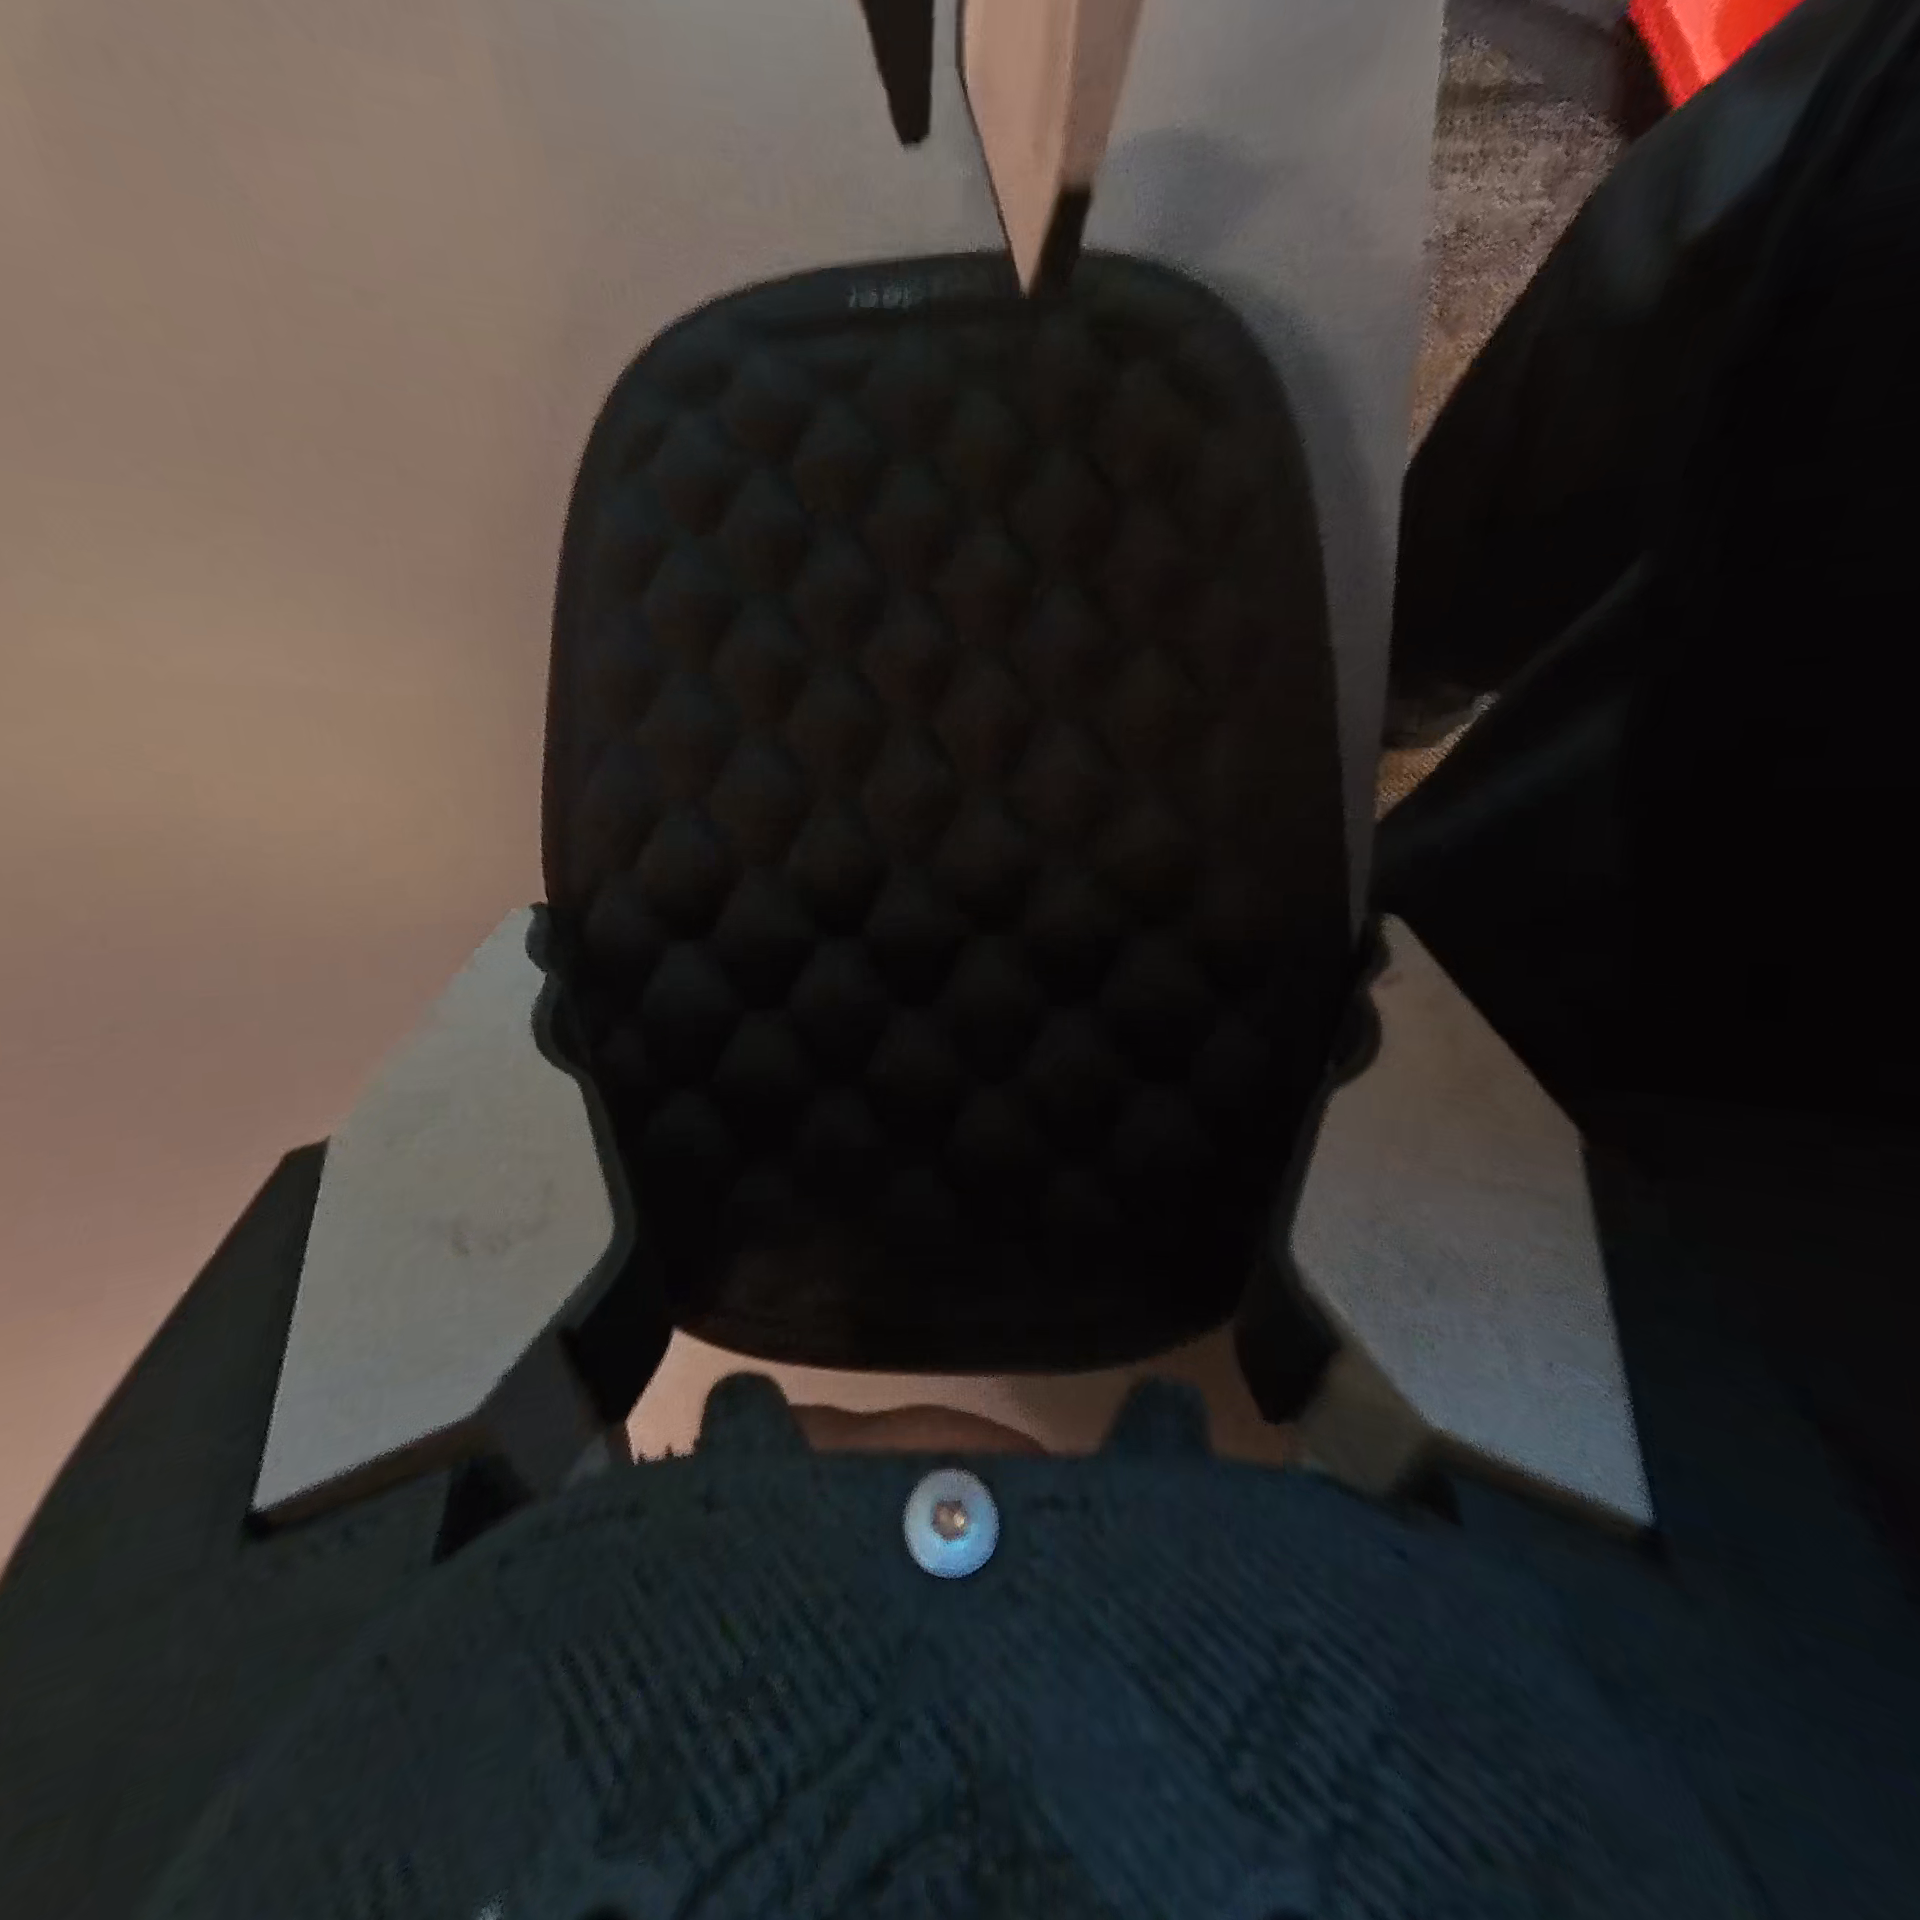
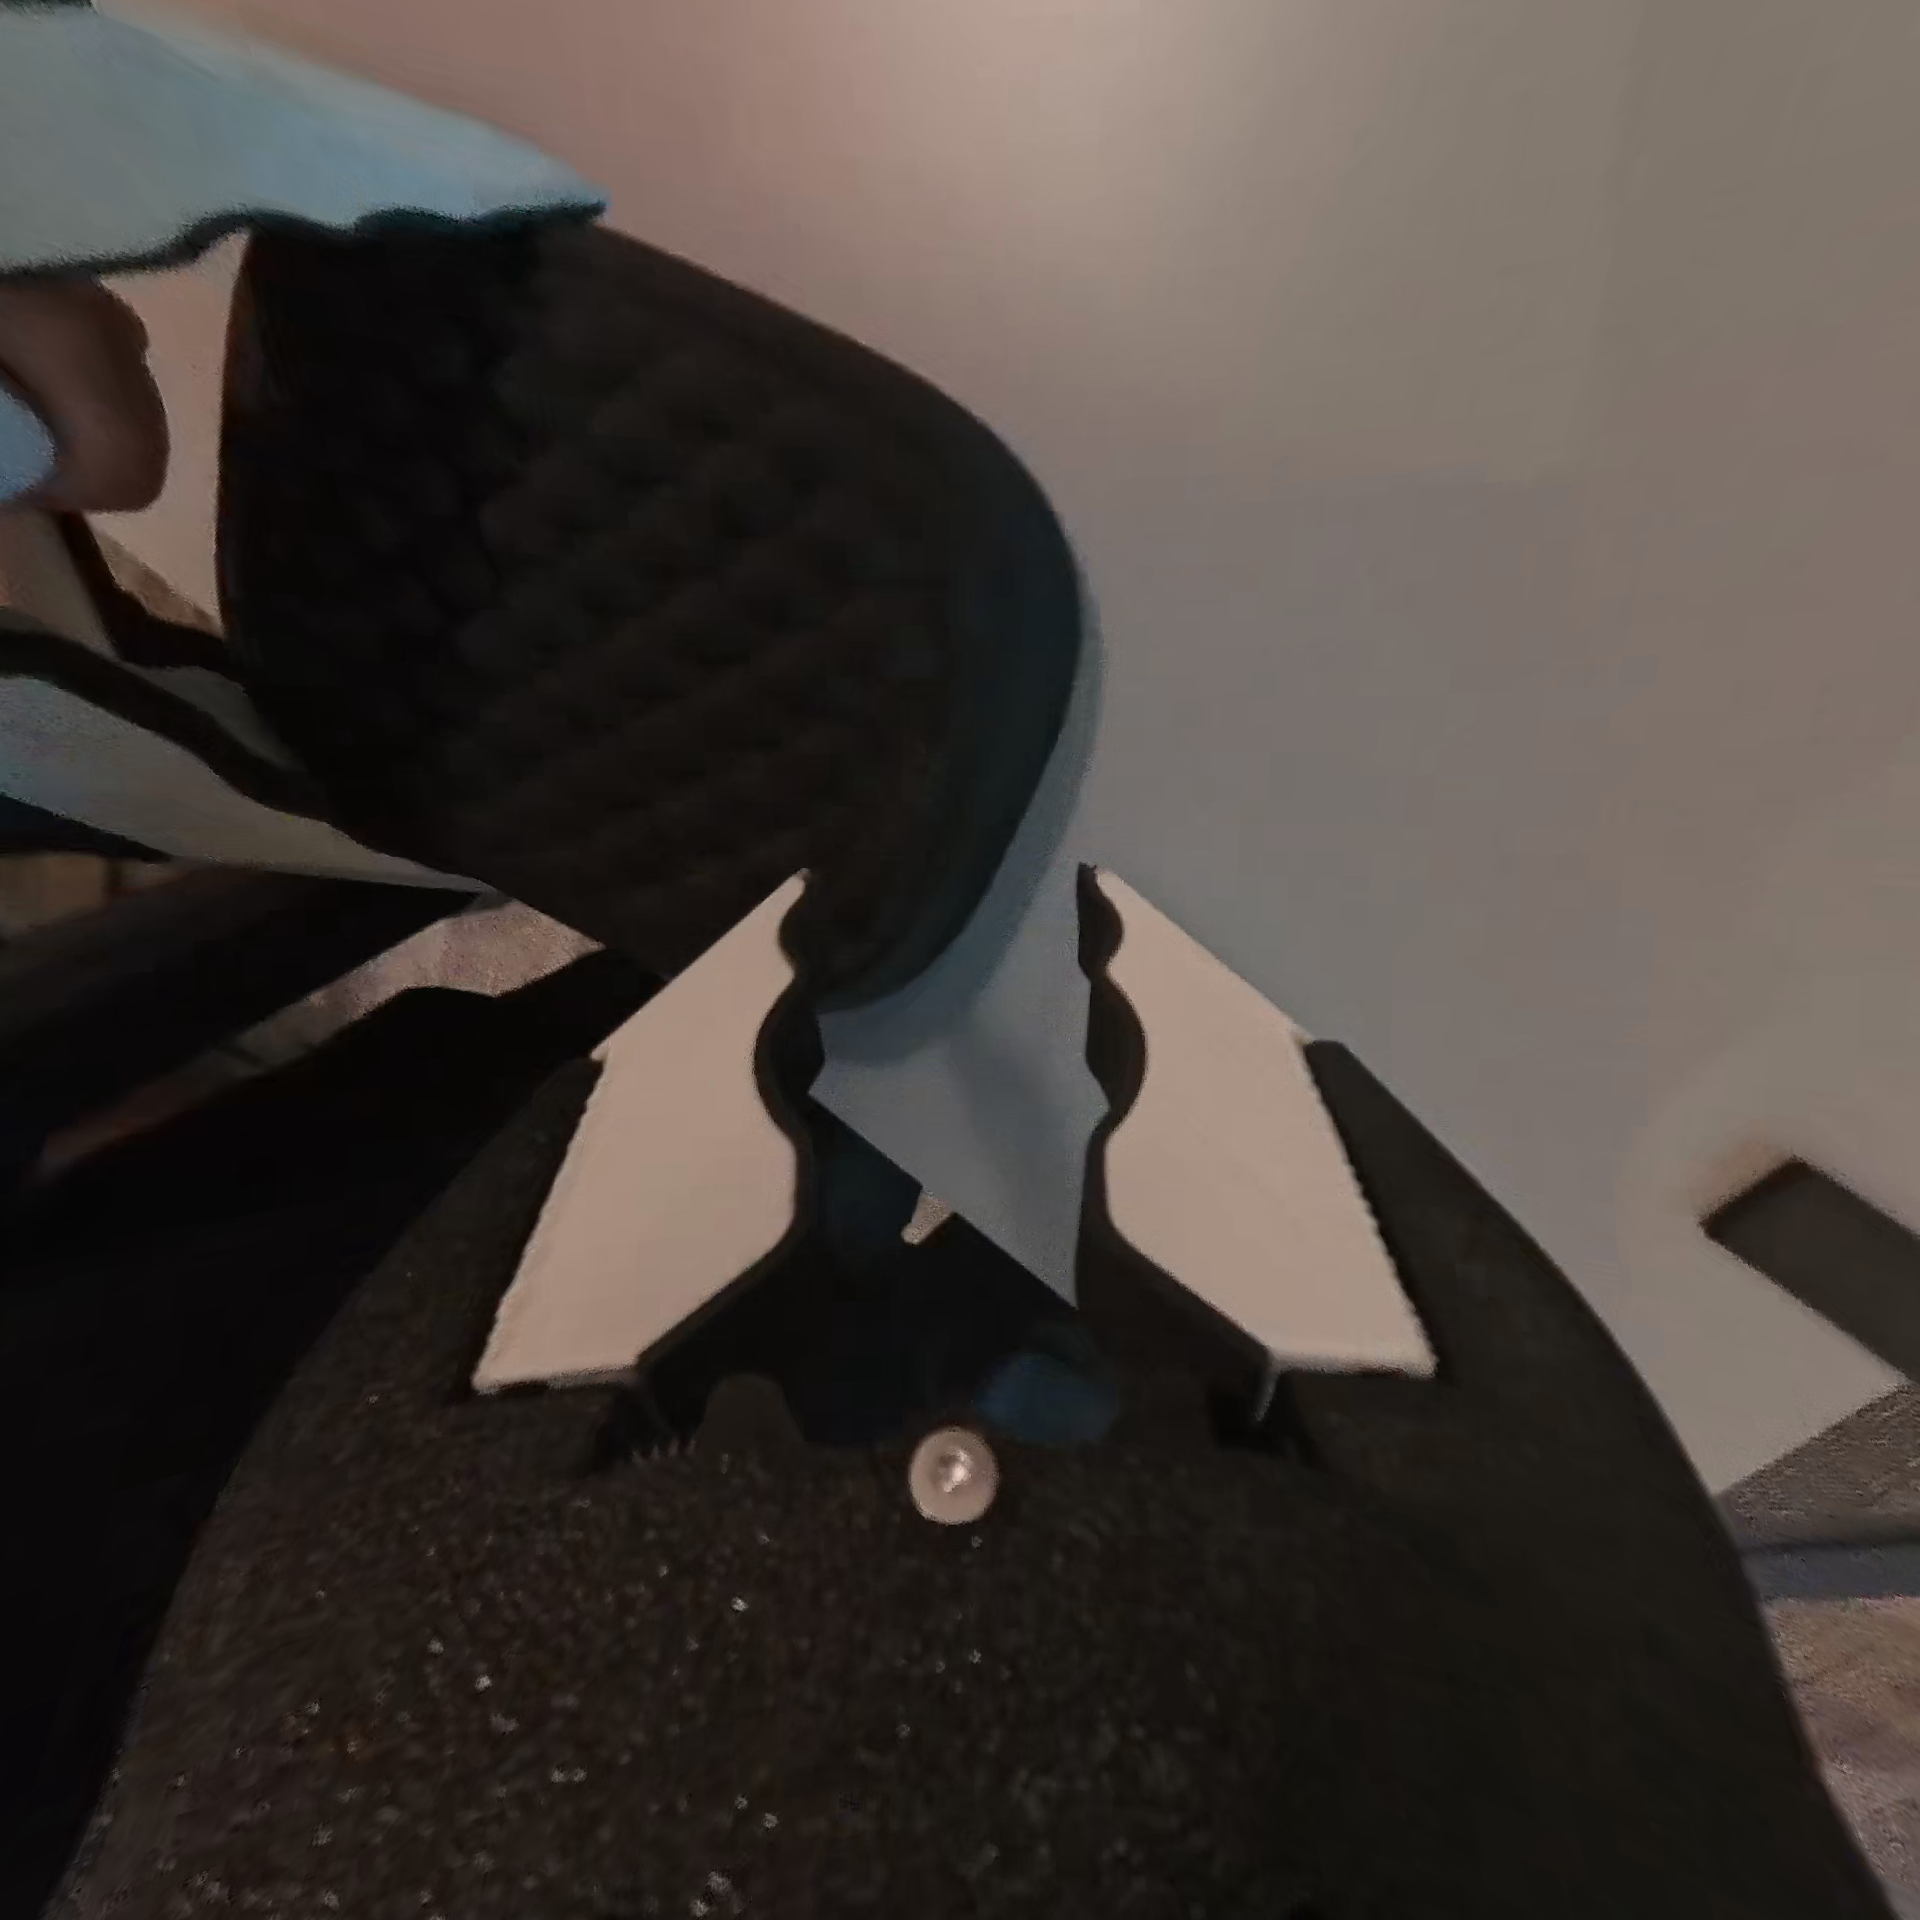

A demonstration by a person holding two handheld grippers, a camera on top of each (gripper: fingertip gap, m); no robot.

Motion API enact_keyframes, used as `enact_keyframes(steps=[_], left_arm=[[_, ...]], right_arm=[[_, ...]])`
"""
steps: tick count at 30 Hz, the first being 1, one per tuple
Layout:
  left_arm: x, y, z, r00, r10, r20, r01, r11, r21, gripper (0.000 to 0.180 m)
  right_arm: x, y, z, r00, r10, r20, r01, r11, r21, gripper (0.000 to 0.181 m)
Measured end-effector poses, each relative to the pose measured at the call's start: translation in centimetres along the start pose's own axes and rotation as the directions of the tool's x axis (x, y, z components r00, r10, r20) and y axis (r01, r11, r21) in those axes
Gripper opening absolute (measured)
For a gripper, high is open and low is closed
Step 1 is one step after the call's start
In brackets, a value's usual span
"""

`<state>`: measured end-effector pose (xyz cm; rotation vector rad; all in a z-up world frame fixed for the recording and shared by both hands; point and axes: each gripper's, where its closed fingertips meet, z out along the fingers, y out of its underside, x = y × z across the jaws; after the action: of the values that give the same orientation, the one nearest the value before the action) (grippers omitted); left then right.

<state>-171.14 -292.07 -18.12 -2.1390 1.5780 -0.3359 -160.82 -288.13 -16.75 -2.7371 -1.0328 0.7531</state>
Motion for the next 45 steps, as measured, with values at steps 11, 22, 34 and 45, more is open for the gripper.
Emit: enact_keyframes(steps=[11,22,34,45], left_arm=[[0.1,-1.2,0.7,1.0,-0.012,-0.027,0.012,1.0,-0.001,0.135],[-0.5,-3.2,0.5,0.99,-0.136,0.043,0.131,0.985,0.112,0.118],[-0.2,-0.8,-1.0,0.932,-0.357,0.067,0.347,0.929,0.131,0.1],[-0.8,-2.2,-2.1,0.926,-0.345,0.154,0.33,0.937,0.111,0.109]], right_arm=[[-0.7,-0.3,-1.1,0.995,-0.087,0.038,0.086,0.996,0.04,0.025],[-5.4,-4.6,-2.9,0.893,-0.45,0.003,0.44,0.876,0.195,0.0],[-7.8,-4.3,3.4,0.796,-0.602,0.06,0.594,0.796,0.116,0.01],[-7.1,-3.9,4.4,0.79,-0.593,0.153,0.557,0.8,0.222,0.008]])
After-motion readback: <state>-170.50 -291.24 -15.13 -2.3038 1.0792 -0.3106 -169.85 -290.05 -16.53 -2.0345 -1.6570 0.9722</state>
